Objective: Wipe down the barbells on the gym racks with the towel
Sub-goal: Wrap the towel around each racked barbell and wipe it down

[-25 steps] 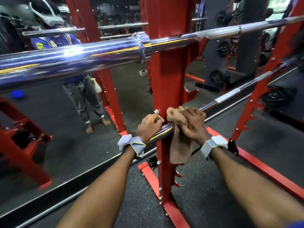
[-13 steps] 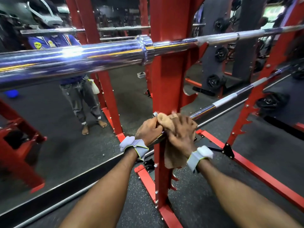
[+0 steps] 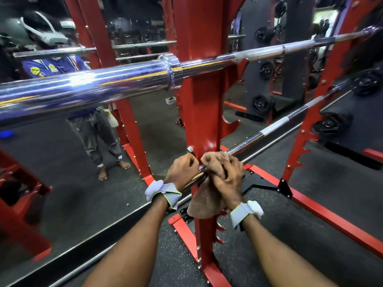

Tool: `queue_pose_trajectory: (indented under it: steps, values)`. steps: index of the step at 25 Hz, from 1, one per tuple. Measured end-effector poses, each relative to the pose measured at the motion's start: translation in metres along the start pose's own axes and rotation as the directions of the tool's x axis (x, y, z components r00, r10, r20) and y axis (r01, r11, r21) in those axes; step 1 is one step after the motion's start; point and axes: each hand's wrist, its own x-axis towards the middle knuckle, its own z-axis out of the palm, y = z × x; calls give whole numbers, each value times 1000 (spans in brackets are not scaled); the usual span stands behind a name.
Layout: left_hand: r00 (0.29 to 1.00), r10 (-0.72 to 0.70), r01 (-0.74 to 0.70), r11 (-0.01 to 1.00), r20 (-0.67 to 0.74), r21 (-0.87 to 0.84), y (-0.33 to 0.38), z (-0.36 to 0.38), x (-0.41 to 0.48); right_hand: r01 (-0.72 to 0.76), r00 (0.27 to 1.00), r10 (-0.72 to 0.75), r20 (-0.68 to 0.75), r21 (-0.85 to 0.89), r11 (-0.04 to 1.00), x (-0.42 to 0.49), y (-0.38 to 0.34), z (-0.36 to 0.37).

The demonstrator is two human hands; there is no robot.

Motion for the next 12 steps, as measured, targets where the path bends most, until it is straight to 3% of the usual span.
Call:
queue_pose_trajectory:
  steps: [4, 8, 12]
  values:
    - [998, 0, 3, 999, -55, 53, 3, 4, -2, -354, 911, 391, -131, 242, 904, 15, -15, 10]
    - [997, 19, -15, 998, -69, 66, 5, 2, -7, -335, 923, 382, -40, 401, 852, -27, -35, 27]
    - [993, 46, -40, 997, -105, 61, 9, 2, -12, -314, 939, 344, -19, 362, 878, -7, -18, 12]
